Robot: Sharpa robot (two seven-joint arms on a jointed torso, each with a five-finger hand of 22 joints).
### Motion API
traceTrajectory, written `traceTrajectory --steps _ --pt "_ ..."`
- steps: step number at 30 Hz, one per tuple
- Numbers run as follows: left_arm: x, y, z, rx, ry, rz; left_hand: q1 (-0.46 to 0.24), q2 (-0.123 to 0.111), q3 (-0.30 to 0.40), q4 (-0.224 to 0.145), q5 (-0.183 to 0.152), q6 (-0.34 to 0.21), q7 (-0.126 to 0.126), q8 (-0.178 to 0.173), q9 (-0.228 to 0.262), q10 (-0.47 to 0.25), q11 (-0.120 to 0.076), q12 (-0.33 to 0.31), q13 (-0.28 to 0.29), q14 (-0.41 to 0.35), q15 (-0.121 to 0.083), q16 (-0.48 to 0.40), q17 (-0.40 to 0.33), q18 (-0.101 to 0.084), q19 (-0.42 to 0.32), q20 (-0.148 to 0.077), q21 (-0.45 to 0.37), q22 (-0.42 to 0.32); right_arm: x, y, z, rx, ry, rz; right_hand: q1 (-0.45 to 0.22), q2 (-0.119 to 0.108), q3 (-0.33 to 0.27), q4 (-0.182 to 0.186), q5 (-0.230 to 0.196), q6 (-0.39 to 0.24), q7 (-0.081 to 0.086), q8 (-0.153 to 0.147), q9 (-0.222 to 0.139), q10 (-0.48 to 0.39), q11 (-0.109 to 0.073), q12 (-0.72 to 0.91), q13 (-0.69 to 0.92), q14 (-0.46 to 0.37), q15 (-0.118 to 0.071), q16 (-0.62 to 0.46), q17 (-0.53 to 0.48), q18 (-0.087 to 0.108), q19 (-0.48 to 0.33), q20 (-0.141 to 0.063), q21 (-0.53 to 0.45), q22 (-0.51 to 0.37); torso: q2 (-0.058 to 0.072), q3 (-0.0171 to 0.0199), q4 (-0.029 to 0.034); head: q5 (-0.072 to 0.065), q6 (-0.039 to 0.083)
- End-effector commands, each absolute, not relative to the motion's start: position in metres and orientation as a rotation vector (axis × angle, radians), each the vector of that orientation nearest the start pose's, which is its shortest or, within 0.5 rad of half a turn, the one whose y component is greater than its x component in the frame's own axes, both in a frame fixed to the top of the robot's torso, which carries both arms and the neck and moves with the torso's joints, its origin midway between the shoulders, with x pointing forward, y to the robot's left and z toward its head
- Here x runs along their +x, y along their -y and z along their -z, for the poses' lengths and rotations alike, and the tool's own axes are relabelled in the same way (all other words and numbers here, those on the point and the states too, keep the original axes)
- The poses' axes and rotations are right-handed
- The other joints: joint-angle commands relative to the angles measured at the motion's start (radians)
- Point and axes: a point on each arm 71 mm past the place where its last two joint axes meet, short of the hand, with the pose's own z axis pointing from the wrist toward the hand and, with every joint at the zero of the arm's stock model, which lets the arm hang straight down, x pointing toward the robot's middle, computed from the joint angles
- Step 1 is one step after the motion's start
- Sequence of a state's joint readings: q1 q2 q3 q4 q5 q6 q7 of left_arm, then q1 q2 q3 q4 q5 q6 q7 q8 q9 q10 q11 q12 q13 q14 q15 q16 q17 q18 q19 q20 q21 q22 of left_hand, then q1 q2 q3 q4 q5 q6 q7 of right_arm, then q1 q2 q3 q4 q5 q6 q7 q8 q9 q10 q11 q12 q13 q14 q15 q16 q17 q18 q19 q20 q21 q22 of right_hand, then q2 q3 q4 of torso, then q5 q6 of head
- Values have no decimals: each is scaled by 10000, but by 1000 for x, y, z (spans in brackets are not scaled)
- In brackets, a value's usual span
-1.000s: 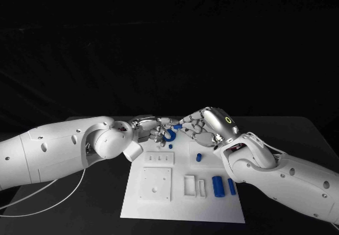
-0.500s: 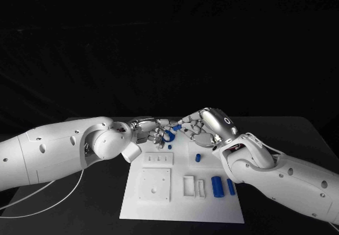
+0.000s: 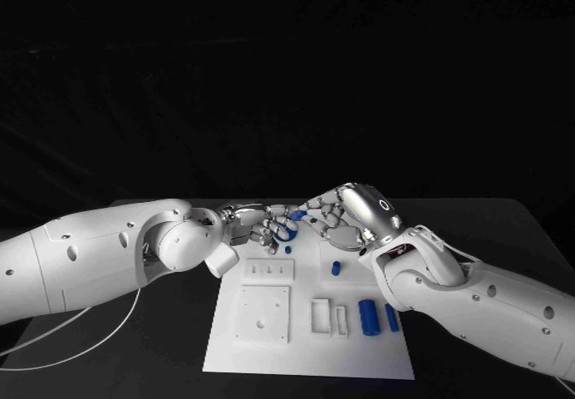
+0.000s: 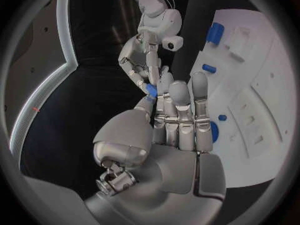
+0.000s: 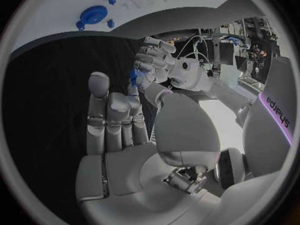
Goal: Assemble the parts on the task board
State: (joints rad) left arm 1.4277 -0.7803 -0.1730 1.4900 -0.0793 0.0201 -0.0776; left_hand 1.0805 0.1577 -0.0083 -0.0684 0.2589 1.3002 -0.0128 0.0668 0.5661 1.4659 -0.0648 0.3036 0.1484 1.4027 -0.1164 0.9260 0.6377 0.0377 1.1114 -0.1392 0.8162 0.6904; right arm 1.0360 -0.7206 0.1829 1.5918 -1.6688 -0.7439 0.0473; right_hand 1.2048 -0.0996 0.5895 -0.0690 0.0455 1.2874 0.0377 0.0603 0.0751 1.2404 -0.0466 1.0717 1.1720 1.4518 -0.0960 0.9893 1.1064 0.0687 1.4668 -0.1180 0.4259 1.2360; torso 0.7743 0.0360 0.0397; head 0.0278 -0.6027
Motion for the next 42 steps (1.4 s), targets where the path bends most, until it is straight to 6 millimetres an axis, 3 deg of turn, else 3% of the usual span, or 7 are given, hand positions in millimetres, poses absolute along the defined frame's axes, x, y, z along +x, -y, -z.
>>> traceTrajectory --steps 1,13,17,20,29,30,42 --pt "493 -162 149 -8704 -21270 14602 73 -106 -175 149 -181 -58 53 5 -82 471 42 -67 -11 5 40 -52 -16 -70 -4 96 -47 -14 454 124 132 -2038 -10237 -9397 68 63 -11 -73 28 76 -24 54 71 62 12 24 19 -1 -72 -15 15 -112 425 -92 71 2 1 5 0 2 -6" --pt "494 -161 149 -8795 -21216 14606 433 -166 -625 602 -338 -234 120 -5 -355 463 120 -457 -57 -39 101 -198 -101 -60 -8 148 -198 -75 456 124 135 -2021 -10610 -9300 21 149 -68 -202 28 110 -35 51 119 97 8 34 92 3 -73 -15 68 -126 418 -97 83 34 1 3 -1 11 -23" --pt "495 -163 148 -9003 -21021 14568 190 -349 -894 900 -1496 -613 292 -17 -644 399 254 -907 -204 -87 196 -260 -134 -35 -40 218 -259 -102 457 125 136 -1985 -10744 -9239 23 157 -65 -207 28 114 -36 52 122 95 7 30 92 2 -75 -18 68 -125 414 -97 59 28 1 2 3 10 -30" --pt "496 -164 148 -9190 -20815 14540 -38 -623 -1110 1187 -2036 -927 462 7 -1130 271 398 -1350 -336 -146 293 -285 -143 27 -71 316 -318 -129 457 126 136 -1944 -10811 -9220 21 162 -65 -226 28 117 -34 51 128 99 6 34 103 1 -77 -24 70 -125 415 -100 64 33 -2 6 -6 8 -29" --pt "500 -169 147 -9635 -20281 14486 -391 -1332 -1239 1629 -2101 -2059 884 -37 -2116 -290 708 -1905 -515 -262 490 -473 -328 99 -127 467 -458 -195 458 130 138 -1871 -10903 -9179 14 164 -57 -256 29 125 -36 53 141 100 7 30 115 2 -75 -27 80 -127 415 -99 59 40 -2 8 -8 -6 -46" --pt "501 -170 147 -9681 -20221 14466 -285 -2283 -107 2480 -2089 -2235 959 442 -3369 -297 804 -1996 -562 -247 632 -479 -460 294 -70 694 -575 -242 458 131 138 -1860 -10911 -9169 14 164 -57 -256 29 125 -36 53 141 100 7 30 115 2 -75 -27 80 -127 415 -99 59 40 -1 10 -6 -13 -44" --pt "505 -177 145 -10018 -19538 14451 -17 -2954 44 3501 -2103 -3200 1353 57 -4507 -1211 1100 -2268 -713 -590 789 -485 -564 295 -229 780 -763 -269 461 139 142 -1160 -11310 -9181 8 173 -50 -275 32 135 -38 51 157 113 5 35 130 6 -76 -22 94 -127 417 -98 71 52 -1 14 -18 -52 -10"
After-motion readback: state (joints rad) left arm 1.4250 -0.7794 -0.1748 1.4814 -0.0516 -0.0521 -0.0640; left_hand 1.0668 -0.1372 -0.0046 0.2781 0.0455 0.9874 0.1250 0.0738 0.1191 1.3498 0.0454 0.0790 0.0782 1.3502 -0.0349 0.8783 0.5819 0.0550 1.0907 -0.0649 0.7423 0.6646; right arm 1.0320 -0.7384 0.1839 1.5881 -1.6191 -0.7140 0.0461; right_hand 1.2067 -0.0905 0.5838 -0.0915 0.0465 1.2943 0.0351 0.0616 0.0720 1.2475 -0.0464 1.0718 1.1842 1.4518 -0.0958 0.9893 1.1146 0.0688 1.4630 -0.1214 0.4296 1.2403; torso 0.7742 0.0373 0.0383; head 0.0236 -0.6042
